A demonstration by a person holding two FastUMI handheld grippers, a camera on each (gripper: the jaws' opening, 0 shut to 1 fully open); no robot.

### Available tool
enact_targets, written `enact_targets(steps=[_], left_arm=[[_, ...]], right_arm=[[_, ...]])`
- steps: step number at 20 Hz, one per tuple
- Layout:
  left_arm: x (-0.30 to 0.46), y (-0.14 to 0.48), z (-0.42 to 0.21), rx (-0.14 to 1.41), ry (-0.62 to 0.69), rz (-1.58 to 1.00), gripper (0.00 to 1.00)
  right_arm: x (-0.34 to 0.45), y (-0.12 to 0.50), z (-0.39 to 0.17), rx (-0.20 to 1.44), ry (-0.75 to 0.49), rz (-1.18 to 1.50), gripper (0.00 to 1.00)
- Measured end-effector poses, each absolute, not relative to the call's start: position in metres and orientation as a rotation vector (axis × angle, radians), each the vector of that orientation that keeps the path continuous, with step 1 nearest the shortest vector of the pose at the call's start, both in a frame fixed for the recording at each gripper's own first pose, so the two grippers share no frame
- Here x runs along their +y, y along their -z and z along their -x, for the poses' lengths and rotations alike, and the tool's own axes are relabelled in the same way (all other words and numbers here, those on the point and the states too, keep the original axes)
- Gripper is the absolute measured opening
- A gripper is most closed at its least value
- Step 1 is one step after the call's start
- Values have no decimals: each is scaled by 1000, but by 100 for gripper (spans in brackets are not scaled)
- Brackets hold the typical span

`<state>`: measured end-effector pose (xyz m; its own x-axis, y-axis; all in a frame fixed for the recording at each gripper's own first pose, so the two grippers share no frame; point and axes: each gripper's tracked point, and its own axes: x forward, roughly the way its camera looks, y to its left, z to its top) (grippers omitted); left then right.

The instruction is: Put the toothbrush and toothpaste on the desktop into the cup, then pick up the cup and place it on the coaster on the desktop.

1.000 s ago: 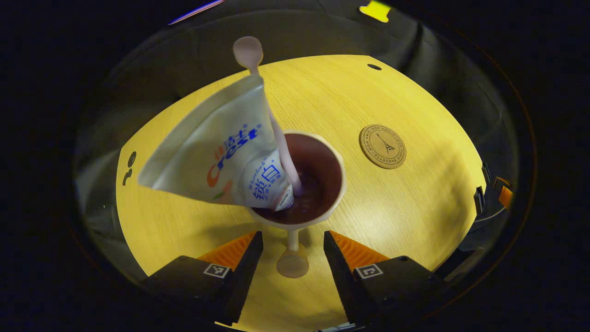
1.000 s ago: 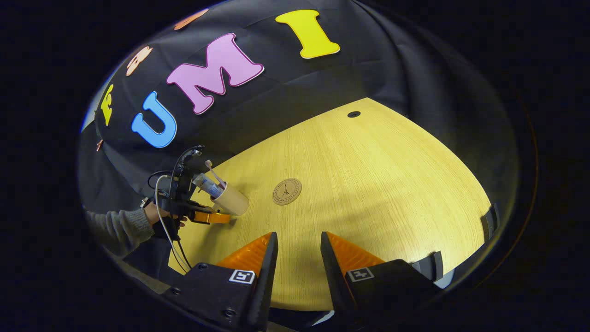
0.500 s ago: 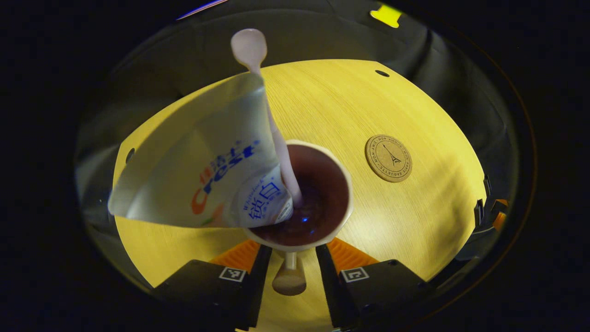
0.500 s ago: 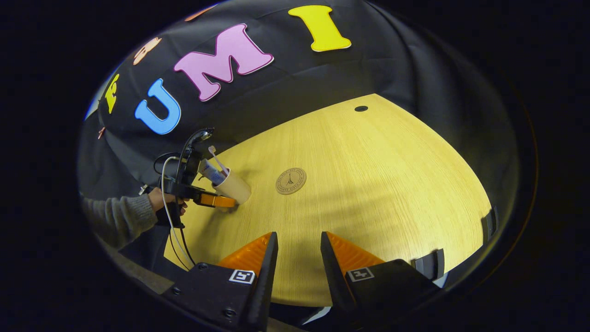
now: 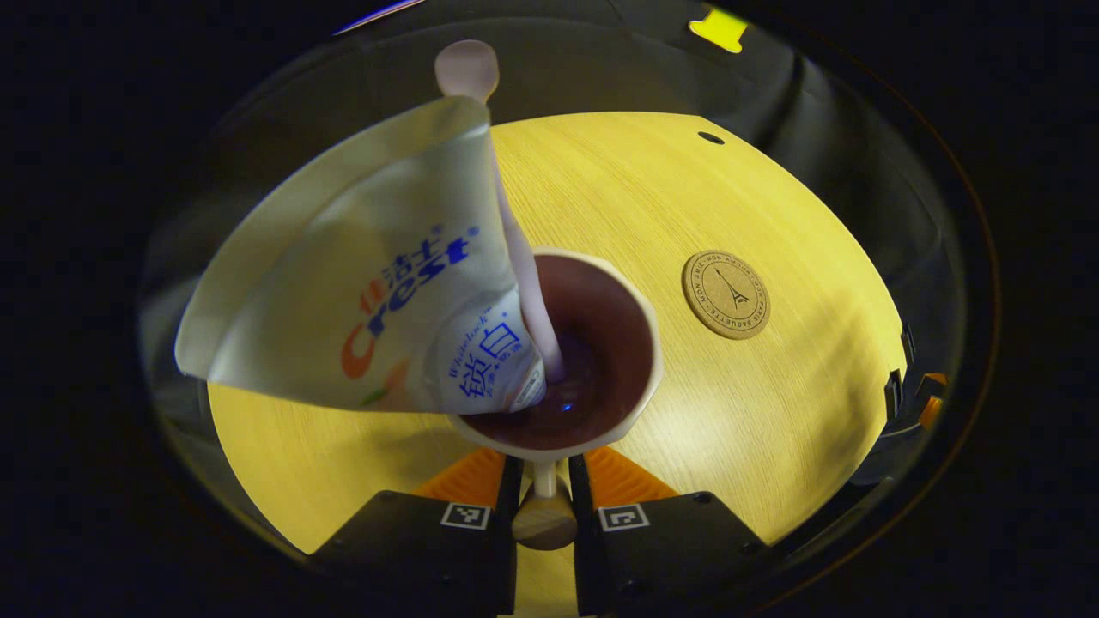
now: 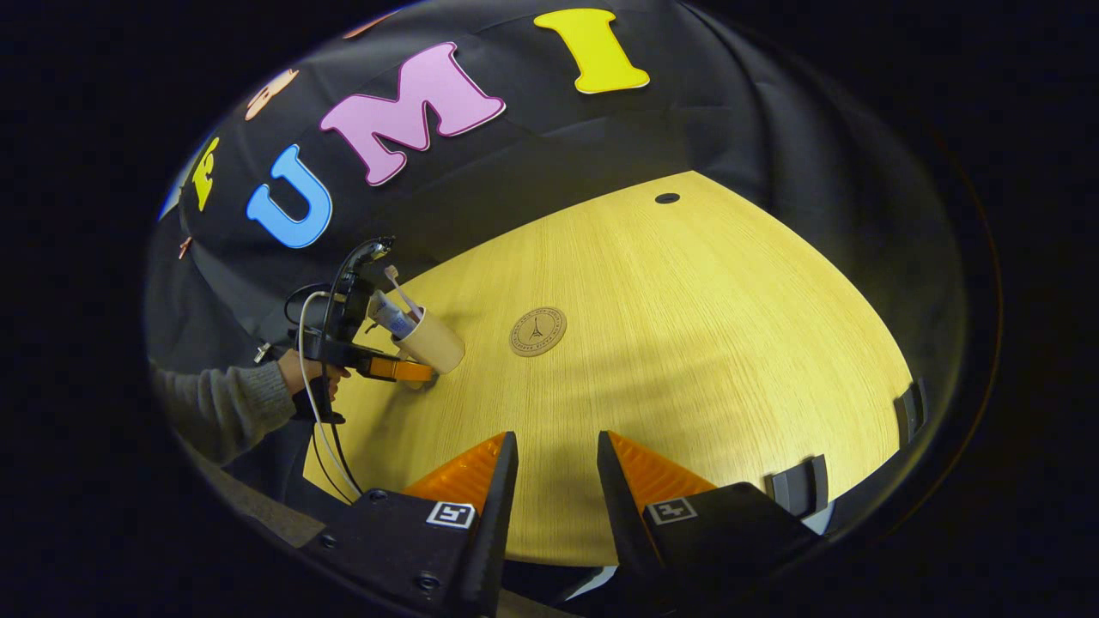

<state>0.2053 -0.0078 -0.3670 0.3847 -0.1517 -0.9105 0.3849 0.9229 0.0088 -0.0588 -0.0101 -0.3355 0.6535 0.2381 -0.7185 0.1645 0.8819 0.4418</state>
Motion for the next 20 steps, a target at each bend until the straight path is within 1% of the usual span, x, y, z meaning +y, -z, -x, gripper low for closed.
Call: enact_targets(steps=[10, 14, 15, 16, 17, 18, 19, 20], left_arm=[[-41, 347, -204, 1079, 429, -241, 31], [-63, 339, -210, 1057, 464, -279, 31], [-70, 338, -212, 1051, 474, -284, 27], [-78, 335, -214, 1048, 484, -286, 31], [-85, 334, -215, 1046, 494, -286, 31], [-93, 333, -218, 1042, 504, -290, 35], [-100, 332, -219, 1040, 511, -295, 35], [-107, 332, -220, 1041, 520, -301, 30]], right_arm=[[-7, 335, 60, 872, -58, -503, 57], [-17, 335, 66, 868, -42, -514, 57], [-20, 335, 66, 867, -37, -517, 57], [-23, 335, 67, 866, -31, -521, 57], [-26, 335, 68, 865, -26, -524, 57], [-30, 335, 70, 863, -21, -527, 57], [-33, 336, 70, 864, -15, -528, 57], [-36, 337, 72, 864, -11, -527, 57]])
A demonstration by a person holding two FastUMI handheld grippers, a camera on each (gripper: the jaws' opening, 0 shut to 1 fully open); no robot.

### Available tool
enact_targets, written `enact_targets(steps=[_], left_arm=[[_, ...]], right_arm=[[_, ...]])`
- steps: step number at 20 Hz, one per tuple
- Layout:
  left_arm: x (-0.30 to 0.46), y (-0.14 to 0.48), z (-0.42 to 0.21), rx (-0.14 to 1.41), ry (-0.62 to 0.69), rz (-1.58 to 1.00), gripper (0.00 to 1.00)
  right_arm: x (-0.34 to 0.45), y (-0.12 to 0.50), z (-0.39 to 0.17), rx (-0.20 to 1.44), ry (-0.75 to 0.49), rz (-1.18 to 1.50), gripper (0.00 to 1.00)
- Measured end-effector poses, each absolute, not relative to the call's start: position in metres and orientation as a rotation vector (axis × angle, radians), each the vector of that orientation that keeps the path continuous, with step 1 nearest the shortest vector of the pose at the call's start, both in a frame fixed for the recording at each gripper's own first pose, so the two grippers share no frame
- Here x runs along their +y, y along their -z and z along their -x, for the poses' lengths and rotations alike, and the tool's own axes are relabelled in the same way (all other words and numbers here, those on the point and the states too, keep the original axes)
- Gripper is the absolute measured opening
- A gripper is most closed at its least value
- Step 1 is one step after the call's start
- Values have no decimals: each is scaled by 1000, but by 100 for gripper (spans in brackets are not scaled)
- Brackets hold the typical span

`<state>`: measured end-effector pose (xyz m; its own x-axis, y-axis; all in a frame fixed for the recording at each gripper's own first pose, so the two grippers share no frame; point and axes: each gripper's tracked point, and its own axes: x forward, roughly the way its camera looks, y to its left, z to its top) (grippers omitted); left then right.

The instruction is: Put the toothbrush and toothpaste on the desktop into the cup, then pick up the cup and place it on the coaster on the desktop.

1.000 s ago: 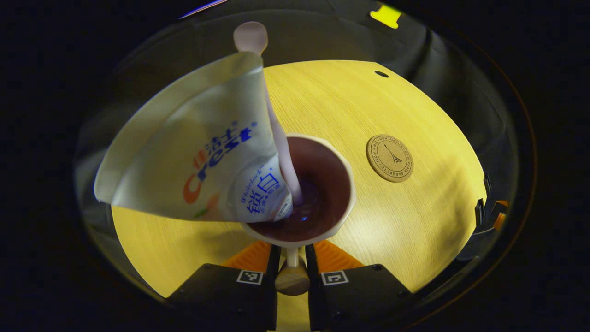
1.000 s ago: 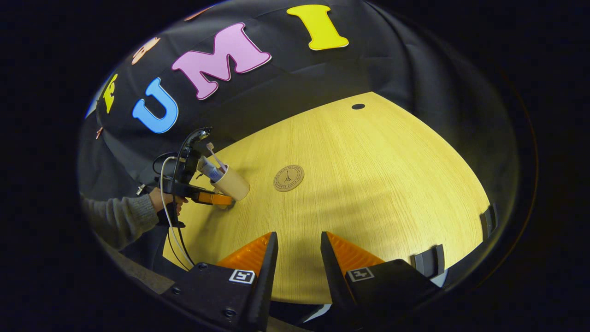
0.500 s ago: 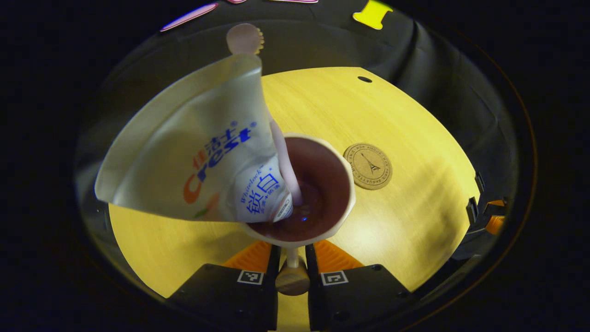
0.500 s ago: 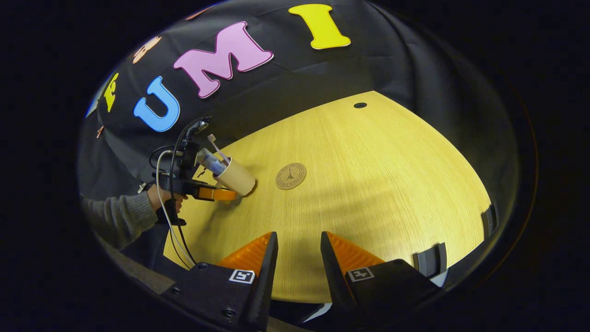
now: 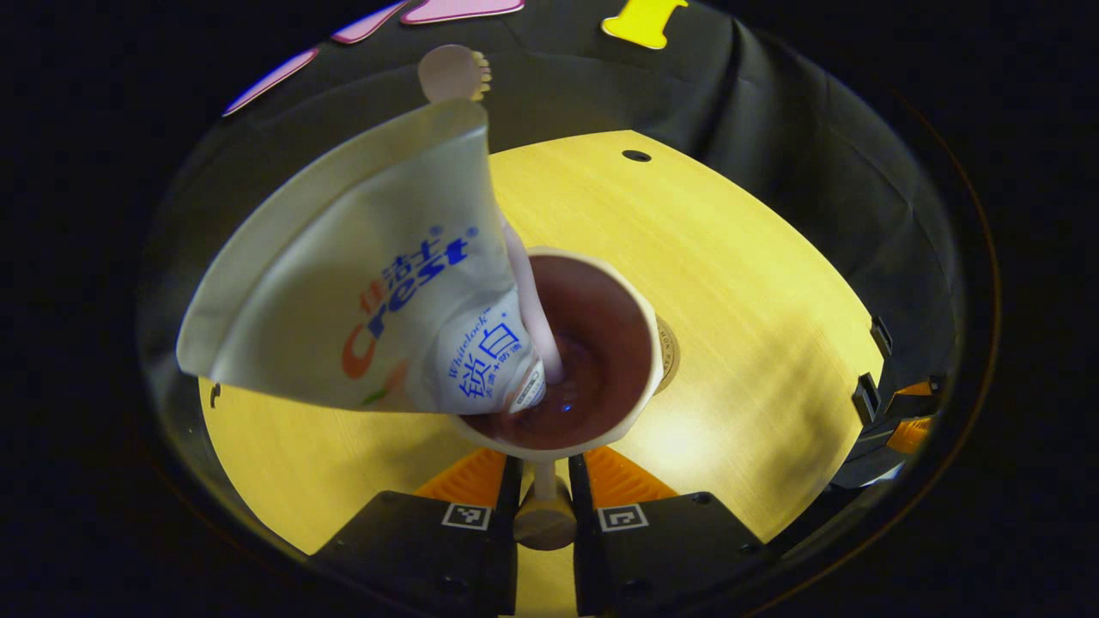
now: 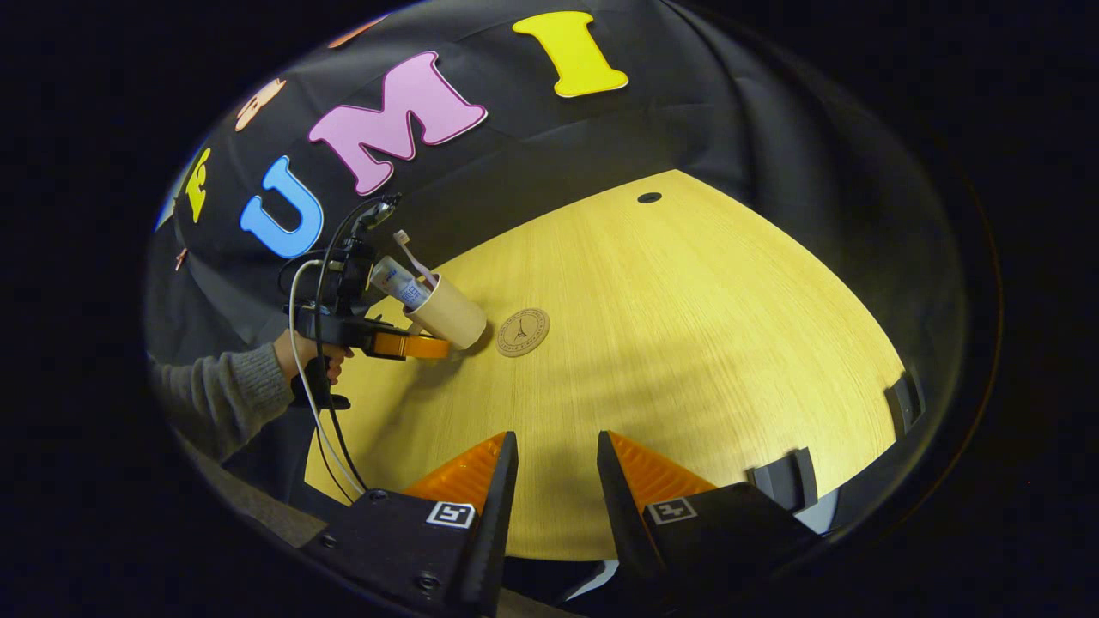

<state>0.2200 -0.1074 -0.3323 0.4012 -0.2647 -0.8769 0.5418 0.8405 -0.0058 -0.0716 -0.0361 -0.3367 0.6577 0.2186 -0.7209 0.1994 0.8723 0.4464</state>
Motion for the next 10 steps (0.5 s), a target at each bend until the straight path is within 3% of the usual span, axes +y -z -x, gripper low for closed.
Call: enact_targets(steps=[10], left_arm=[[-158, 343, -224, 1051, 579, -356, 31]], right_arm=[[-72, 344, 82, 873, 39, -544, 57]])
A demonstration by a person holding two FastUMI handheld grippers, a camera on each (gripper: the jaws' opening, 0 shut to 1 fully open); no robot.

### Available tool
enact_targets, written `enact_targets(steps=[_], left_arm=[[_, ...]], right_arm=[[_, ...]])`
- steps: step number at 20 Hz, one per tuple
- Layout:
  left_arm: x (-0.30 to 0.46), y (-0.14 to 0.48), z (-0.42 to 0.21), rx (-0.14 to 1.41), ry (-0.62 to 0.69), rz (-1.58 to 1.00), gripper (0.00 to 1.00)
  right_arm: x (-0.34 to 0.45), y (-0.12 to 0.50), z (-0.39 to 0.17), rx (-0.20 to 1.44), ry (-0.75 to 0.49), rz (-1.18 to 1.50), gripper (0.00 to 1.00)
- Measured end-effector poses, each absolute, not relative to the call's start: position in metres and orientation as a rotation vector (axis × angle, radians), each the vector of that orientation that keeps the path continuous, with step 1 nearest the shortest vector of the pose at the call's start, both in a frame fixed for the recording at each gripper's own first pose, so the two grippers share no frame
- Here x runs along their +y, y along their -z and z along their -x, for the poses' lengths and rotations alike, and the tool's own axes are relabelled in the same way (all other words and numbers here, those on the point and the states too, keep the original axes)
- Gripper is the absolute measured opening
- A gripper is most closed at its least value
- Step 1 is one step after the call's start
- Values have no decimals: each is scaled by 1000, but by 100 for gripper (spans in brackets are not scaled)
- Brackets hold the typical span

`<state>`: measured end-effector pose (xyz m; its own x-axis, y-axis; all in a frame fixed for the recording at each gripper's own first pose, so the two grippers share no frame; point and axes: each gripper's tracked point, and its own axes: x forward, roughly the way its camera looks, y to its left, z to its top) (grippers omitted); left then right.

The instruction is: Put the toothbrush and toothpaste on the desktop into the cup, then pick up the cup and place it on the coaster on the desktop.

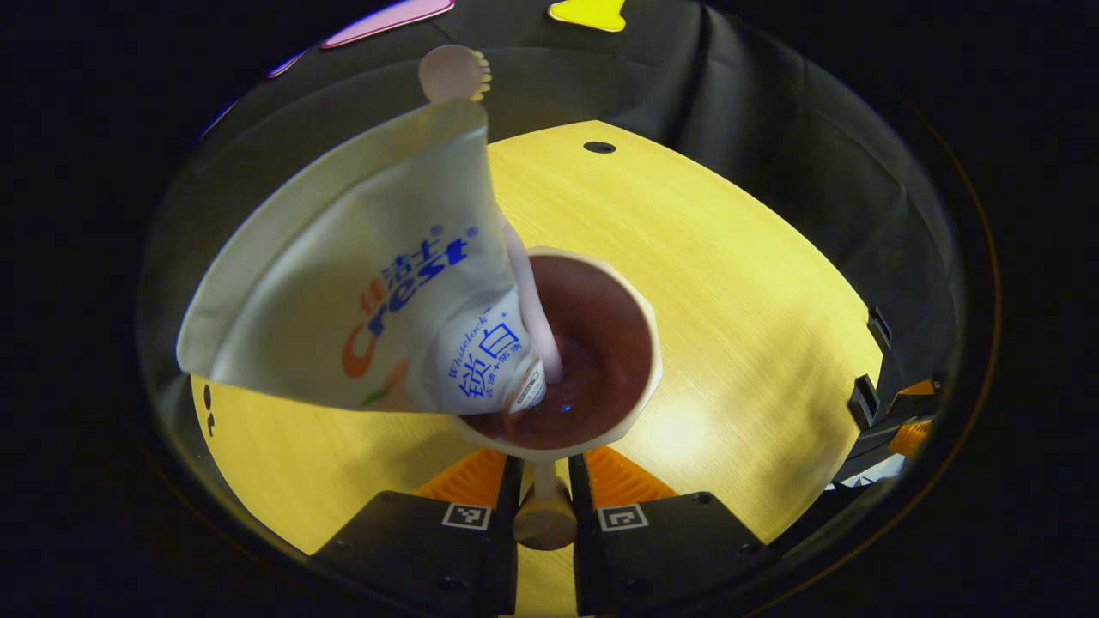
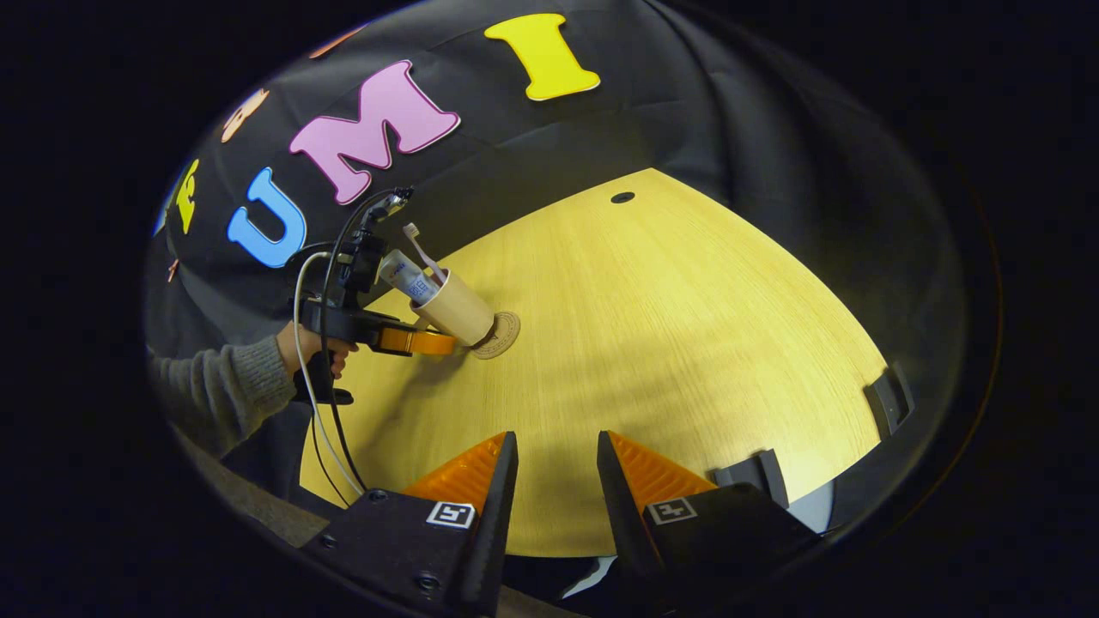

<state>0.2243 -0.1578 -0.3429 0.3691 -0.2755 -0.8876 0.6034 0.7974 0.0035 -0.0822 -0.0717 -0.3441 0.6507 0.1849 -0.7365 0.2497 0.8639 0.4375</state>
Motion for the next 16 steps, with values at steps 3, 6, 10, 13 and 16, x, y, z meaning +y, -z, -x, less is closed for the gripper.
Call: enact_targets(steps=[3, 6, 10, 13, 16], left_arm=[[-166, 348, -227, 1057, 585, -370, 30], [-170, 351, -226, 1065, 586, -386, 30], [-174, 358, -224, 1076, 584, -401, 31], [-176, 359, -223, 1078, 580, -411, 30], [-177, 360, -223, 1084, 568, -408, 32]], right_arm=[[-79, 346, 85, 876, 50, -553, 57], [-83, 349, 86, 884, 49, -552, 57], [-90, 352, 90, 889, 55, -558, 57], [-95, 355, 93, 893, 64, -570, 57], [-95, 356, 92, 897, 63, -573, 57]])
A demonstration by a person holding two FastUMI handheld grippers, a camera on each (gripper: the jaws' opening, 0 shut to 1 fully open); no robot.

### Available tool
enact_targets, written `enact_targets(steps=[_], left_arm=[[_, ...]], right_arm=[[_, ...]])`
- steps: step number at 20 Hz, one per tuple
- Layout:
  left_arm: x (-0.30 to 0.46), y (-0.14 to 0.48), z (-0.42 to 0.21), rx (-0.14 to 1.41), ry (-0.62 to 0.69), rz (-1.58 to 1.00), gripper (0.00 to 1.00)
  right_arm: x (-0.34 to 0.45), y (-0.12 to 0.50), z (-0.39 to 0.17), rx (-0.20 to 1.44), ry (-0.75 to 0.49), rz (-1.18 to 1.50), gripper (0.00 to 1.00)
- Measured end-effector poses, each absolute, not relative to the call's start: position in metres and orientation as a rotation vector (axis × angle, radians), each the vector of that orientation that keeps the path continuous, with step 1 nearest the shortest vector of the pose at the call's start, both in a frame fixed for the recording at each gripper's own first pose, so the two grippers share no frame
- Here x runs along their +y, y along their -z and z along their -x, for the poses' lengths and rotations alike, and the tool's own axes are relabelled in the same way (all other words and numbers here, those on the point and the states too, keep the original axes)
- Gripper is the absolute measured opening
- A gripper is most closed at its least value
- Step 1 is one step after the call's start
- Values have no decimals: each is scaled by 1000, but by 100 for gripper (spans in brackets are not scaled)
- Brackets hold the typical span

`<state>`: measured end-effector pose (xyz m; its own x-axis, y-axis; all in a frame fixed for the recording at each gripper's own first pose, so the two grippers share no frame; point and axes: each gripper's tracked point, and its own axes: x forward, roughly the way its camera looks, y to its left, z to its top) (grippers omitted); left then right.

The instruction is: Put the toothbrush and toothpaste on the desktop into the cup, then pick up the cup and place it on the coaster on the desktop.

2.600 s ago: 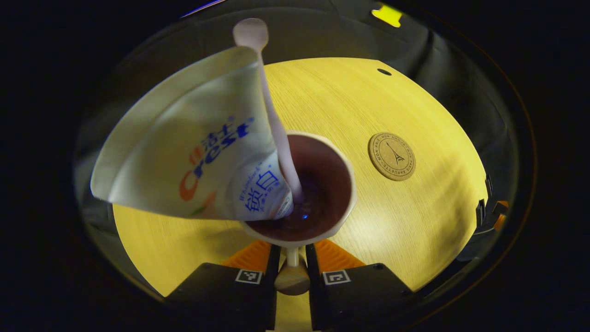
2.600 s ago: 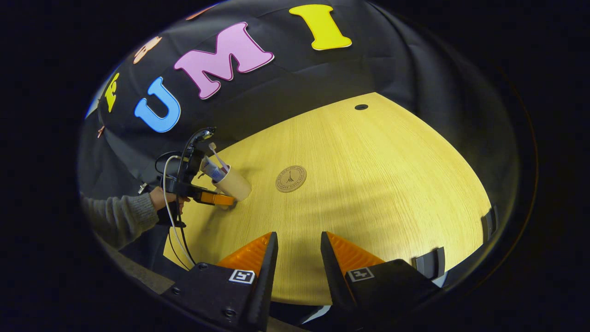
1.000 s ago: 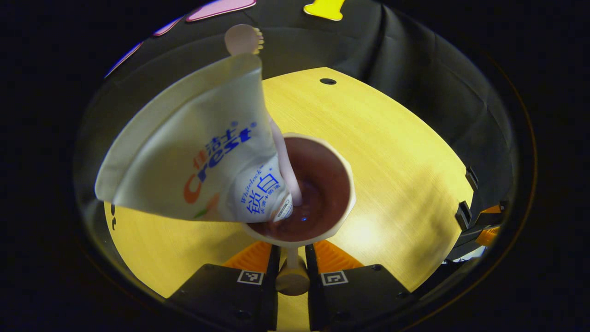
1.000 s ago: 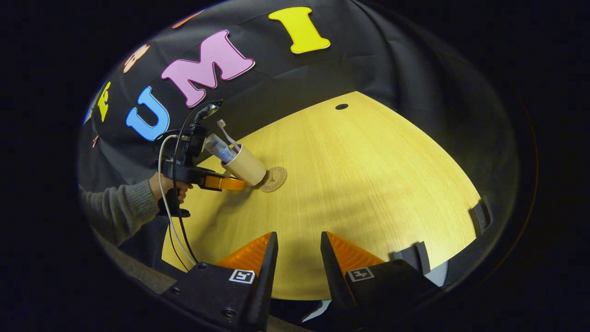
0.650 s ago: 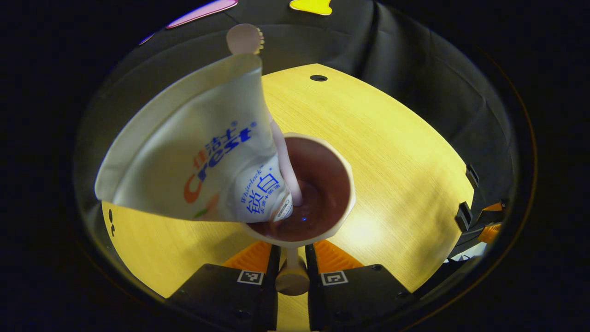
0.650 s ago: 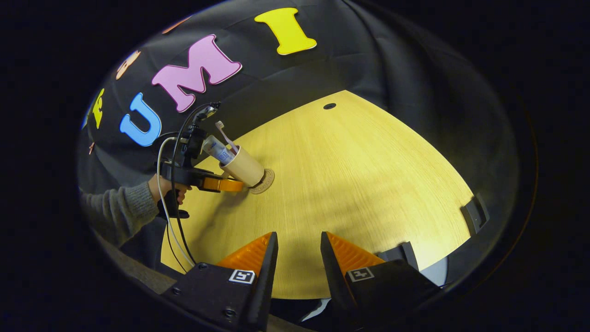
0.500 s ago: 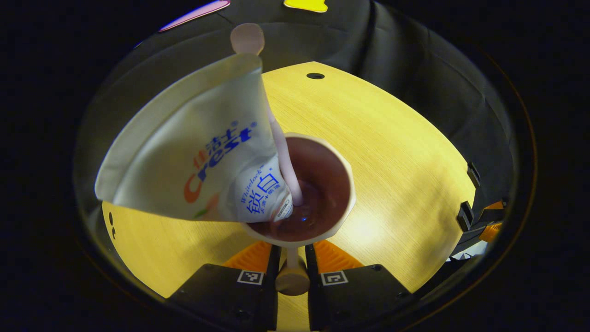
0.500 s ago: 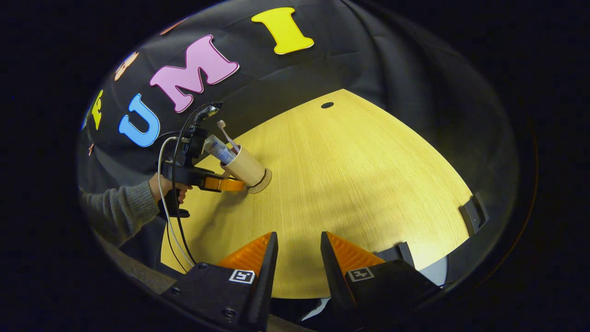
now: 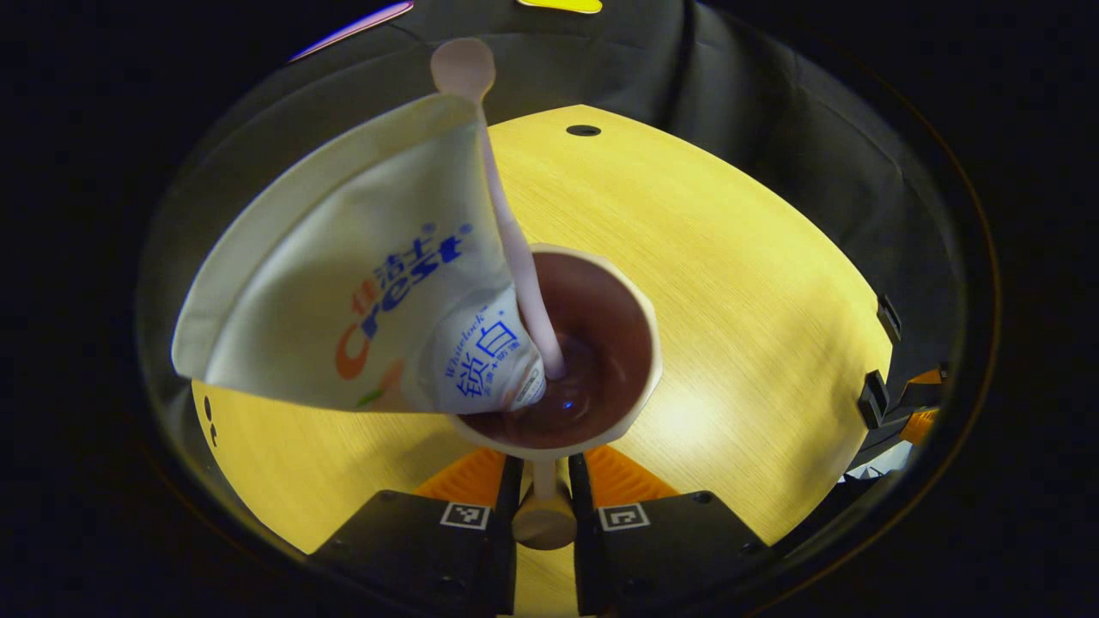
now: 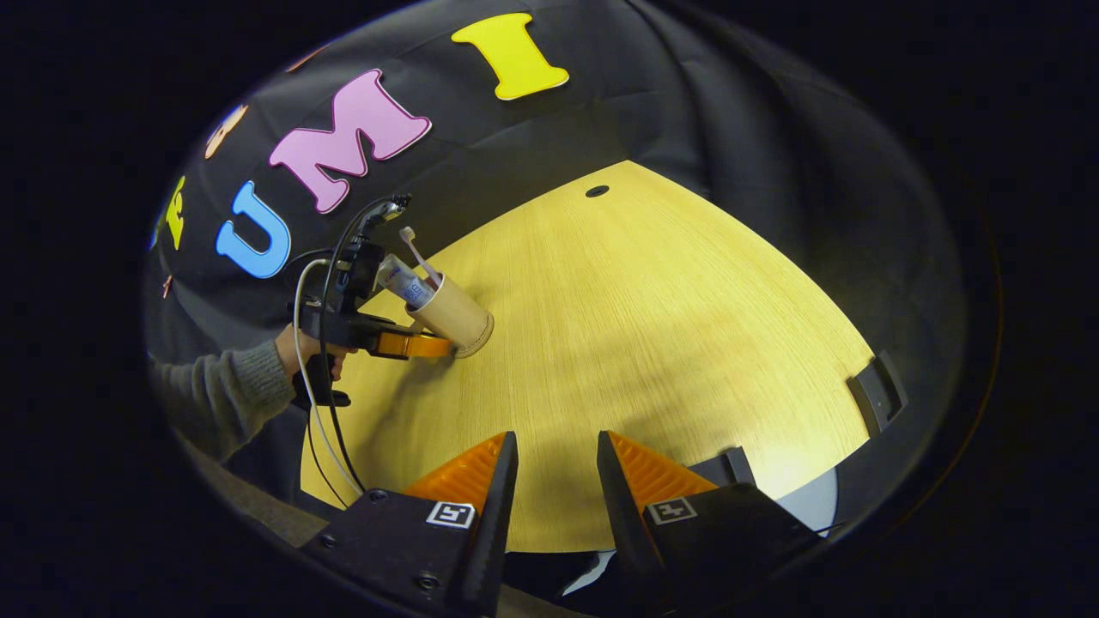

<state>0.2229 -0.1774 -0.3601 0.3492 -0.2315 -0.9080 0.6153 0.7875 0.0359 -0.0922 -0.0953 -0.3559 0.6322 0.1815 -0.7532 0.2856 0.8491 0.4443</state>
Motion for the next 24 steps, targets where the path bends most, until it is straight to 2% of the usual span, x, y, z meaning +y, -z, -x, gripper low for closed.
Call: enact_targets(steps=[2, 3, 5, 9, 10, 12, 13, 16, 21, 24], left_arm=[[-178, 359, -222, 1086, 564, -412, 33], [-174, 360, -221, 1085, 561, -418, 38], [-173, 360, -220, 1090, 558, -420, 35], [-176, 356, -221, 1075, 568, -418, 42], [-177, 355, -221, 1070, 574, -417, 51], [-178, 353, -220, 1065, 581, -419, 60], [-177, 352, -219, 1062, 584, -414, 74], [-179, 344, -218, 1038, 594, -390, 86], [-181, 328, -208, 987, 608, -343, 88], [-184, 313, -205, 937, 639, -345, 90]], right_arm=[[-95, 356, 94, 898, 61, -573, 57], [-95, 356, 92, 897, 60, -572, 57], [-94, 355, 92, 897, 59, -573, 57], [-94, 354, 91, 893, 62, -576, 57], [-94, 353, 90, 891, 64, -575, 57], [-93, 352, 91, 887, 66, -573, 57], [-92, 351, 91, 887, 67, -572, 57], [-91, 350, 90, 882, 74, -567, 57], [-91, 344, 84, 872, 81, -551, 57], [-93, 339, 80, 862, 98, -559, 66]])
